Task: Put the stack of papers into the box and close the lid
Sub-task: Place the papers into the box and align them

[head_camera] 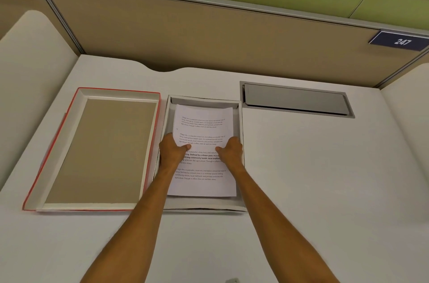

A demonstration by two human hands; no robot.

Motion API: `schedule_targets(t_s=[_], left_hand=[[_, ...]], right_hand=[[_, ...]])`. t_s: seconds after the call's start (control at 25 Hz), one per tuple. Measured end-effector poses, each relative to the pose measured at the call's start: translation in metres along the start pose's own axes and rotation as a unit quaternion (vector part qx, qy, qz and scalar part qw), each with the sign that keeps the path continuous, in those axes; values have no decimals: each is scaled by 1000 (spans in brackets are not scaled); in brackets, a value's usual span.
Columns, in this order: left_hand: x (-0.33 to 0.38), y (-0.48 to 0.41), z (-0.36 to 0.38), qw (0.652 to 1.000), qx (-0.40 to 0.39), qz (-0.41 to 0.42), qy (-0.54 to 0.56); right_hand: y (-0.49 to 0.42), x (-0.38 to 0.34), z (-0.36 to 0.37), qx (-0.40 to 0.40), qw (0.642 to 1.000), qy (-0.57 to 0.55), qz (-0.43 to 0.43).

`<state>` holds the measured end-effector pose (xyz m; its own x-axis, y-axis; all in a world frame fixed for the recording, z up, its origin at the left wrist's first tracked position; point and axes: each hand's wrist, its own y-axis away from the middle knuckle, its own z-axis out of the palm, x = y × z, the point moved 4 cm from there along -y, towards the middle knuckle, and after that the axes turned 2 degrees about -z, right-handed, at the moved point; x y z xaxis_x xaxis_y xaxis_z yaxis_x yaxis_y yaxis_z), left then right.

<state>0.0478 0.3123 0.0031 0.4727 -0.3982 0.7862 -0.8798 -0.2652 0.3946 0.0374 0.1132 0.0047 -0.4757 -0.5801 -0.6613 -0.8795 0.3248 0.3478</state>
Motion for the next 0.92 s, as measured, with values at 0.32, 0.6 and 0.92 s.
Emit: schedule_targets(t_s=[0.32,0.6,0.92], left_hand=[[0,15,-5,996,75,15,-43],[-6,3,-13,999,28,7,-16],[-15,-2,-16,999,-17,-24,45]], right_hand=[[9,-2,2,36,999,-27,-3],[0,5,-18,-15,982,-173,69],[-4,6,-22,-42,964,-231,126]])
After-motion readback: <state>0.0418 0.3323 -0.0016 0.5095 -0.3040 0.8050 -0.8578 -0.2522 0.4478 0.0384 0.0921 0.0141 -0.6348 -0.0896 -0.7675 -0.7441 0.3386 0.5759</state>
